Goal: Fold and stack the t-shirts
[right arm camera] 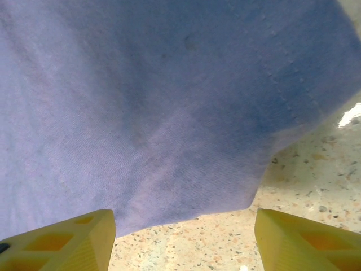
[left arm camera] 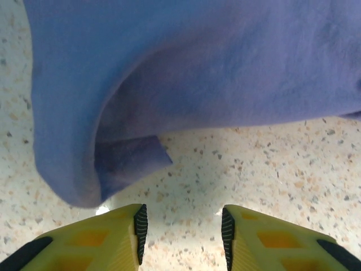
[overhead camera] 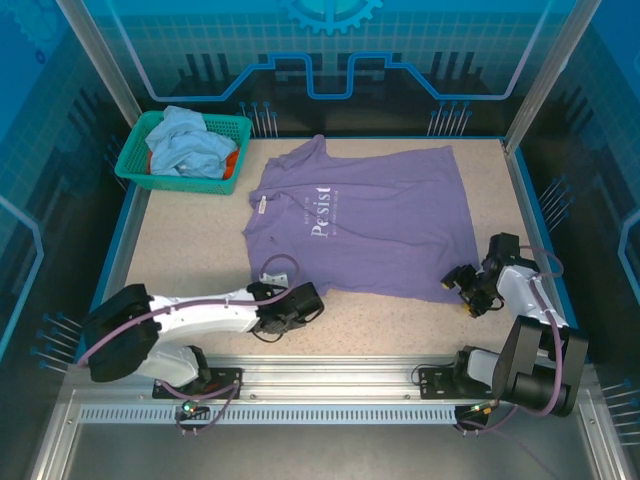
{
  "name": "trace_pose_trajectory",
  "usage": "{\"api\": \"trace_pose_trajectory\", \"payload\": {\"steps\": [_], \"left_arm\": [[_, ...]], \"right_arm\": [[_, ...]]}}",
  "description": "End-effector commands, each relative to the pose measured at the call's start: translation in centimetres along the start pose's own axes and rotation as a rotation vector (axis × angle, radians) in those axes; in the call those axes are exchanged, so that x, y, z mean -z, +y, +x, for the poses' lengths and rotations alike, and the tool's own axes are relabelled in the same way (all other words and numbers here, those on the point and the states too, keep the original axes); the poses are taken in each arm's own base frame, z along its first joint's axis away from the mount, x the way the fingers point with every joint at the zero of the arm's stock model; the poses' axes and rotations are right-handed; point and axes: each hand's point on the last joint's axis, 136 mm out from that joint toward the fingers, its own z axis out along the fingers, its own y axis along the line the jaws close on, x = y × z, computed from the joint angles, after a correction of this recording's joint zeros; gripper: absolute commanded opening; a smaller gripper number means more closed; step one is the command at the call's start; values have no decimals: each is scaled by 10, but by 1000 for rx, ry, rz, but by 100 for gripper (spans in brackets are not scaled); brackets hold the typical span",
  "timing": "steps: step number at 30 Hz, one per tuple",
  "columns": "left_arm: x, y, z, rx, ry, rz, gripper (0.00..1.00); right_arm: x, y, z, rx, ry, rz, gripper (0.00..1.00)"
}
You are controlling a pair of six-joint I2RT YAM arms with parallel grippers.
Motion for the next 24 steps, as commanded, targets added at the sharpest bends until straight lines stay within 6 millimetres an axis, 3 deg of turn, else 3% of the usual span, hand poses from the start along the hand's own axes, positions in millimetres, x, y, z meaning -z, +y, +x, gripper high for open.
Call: {"api": "trace_pose_trajectory", "payload": {"steps": [1,10,24], "left_arm": [[2,1,-15,-85,-52,-70,40],[-16,17,-21,-193,-54,-174,36],[-40,23,-8,-207,14,-166,29]], "right_arm": [[7,16,0,41,4,-61,68],[8,21,1,46,-5,-99,68],[13,24,-4,44,-20,-95,68]]}}
